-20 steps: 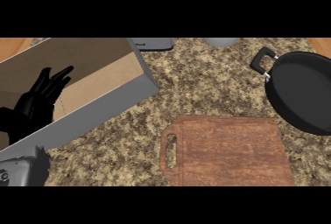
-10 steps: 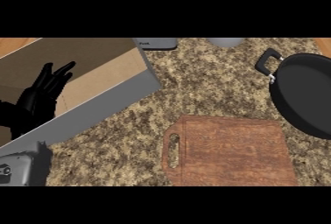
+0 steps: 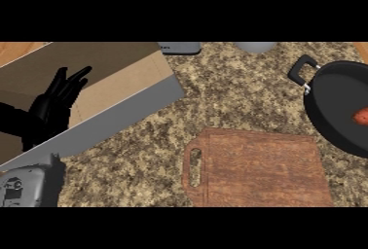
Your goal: Pick the sweet potato from the cutting board and place it in the pot
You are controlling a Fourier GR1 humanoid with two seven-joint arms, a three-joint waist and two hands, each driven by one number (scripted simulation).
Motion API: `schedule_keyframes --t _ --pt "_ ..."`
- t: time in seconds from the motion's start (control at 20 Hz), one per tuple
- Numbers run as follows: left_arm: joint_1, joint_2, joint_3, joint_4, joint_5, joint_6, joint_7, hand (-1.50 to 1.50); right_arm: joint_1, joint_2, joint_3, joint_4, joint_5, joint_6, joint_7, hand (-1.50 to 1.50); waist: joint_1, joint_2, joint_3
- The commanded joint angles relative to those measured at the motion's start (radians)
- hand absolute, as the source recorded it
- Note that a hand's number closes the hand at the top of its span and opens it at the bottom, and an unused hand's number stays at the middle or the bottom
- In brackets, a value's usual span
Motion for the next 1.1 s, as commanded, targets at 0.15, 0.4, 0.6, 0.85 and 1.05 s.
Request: schedule_keyframes --t 0.15,0.4,0.6,0.85,1.05 --pt "-0.016 0.010 0.006 -0.004 -0.002 0.004 0.036 0.00 -0.213 0.086 0.075 0.370 0.110 0.030 -0.041 1.50 -0.001 0.000 0.000" --pt "-0.040 0.031 0.044 0.028 0.024 -0.017 0.017 0.00 -0.295 0.099 0.105 0.527 0.128 0.178 -0.104 -1.50 -0.003 0.003 0.001" --pt "0.008 -0.019 -0.006 -0.010 -0.016 0.011 0.001 0.00 -0.337 0.137 0.076 0.603 0.075 0.314 -0.171 -1.50 -0.001 0.002 0.002" --pt "0.007 0.023 0.052 0.015 0.030 -0.033 -0.019 0.00 -0.390 0.122 -0.021 0.673 -0.058 0.517 -0.174 -1.50 -0.007 0.002 0.001" --pt "0.000 0.004 0.019 -0.048 0.003 -0.010 0.034 0.00 -0.403 0.040 -0.077 0.735 -0.123 0.626 -0.155 -1.50 -0.006 0.002 0.004"
